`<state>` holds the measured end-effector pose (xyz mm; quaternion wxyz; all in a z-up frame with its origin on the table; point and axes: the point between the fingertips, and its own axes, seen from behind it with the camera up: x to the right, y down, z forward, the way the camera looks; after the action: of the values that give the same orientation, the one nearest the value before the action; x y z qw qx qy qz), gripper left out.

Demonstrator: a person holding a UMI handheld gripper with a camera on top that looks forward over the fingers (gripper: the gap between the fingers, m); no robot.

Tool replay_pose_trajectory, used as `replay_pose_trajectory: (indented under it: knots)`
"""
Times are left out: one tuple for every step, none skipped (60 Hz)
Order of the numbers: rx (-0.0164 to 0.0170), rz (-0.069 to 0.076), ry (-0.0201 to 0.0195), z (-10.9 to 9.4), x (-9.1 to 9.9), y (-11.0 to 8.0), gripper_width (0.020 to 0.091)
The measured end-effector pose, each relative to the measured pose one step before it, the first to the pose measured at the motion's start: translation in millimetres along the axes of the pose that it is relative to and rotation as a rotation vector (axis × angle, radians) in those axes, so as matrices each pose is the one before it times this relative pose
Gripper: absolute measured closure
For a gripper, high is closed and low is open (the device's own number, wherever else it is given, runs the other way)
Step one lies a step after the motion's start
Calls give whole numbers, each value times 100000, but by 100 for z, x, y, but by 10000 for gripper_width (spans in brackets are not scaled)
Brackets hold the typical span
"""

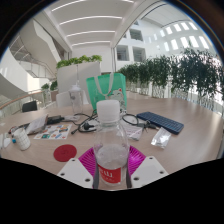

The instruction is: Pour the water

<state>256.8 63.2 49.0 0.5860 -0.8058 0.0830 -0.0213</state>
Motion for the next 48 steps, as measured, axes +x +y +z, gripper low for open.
replay_pose_trajectory:
  knots:
    - [-778, -593, 585, 2, -69, 7, 742]
    - [-957, -307, -3, 440, 304, -75, 763]
    - [-1333, -335, 293, -117, -418, 133, 763]
    - [-1446, 669, -388, -24, -272, 12, 762]
    - [-907, 917, -709, -114, -325, -208, 762]
    - [-189, 966, -655, -127, -319, -432, 761]
    - [186, 744, -228, -160, -246, -616, 761]
    - [428, 334, 290, -171, -169, -746, 760]
    - [589, -382, 549, 27, -206, -826, 761]
    - [890, -775, 365, -259, -271, -993, 761]
    - [1041, -1154, 225, -249, -337, -1088, 762]
    - [1097, -1491, 222, -212, -390, -1159, 761]
    - [918, -1714, 38, -167, -460, -1173, 761]
    - [852, -1759, -349, -98, -405, -1266, 761]
    - [728, -2267, 26, -142, -581, -1200, 762]
    - [525, -2105, 166, -187, -533, -1363, 761]
    - [730, -2845, 908, 107, -864, -930, 762]
    - [843, -2643, 503, -73, -600, -1193, 762]
    - [918, -2934, 354, -13, -689, -1217, 762]
    - [931, -2905, -159, -230, -397, -1392, 762]
    - [649, -3457, 256, 13, -823, -1117, 763]
    - [280, -3825, 158, 31, -862, -964, 763]
    - [50, -3852, -101, -123, -818, -892, 763]
    - [-215, -4078, 142, 612, -1109, -795, 763]
    - [-176, -4392, -148, 165, -1072, -742, 765]
    - [-81, -4897, -297, -325, -964, -678, 764]
    - [-242, -5262, -233, 192, -1156, -647, 764]
    - [-241, -5986, -54, 265, -1099, -560, 764]
    - [-278, -6516, 162, 303, -1157, -508, 764]
    - [-132, -6236, -168, 52, -1082, -209, 764]
    - [-575, -6917, 1049, 962, -1522, -445, 765]
    - [-801, -6681, 286, 267, -1102, -388, 764]
    - [-887, -6687, 238, 253, -1062, -370, 764]
    - [-821, -6695, 295, 291, -1017, -343, 765]
    - [-950, -7386, 223, -216, -537, -351, 765]
    - [-745, -7520, 683, 234, -829, -244, 755]
    - [-958, -8119, 960, 283, -711, -199, 764]
    - [-635, -7779, 95, 256, -461, 121, 764]
    - [-1282, -8710, 2496, 191, -450, -442, 765]
    - [100, -7350, 1013, 196, -452, -226, 763]
    - [221, -7995, 1474, -25, -289, -518, 763]
    - [560, -7882, 1240, 38, -298, -609, 762]
    - [427, -7708, 1244, 61, -235, -487, 762]
    - [22, -7931, 850, 25, -260, -433, 761]
    - [8, -7749, 447, -8, -320, -427, 761]
    - [469, -7013, 104, 2, -277, -571, 763]
    - [748, -5977, 143, -36, -173, -603, 763]
    - [525, -6808, -1111, 229, 43, -350, 759]
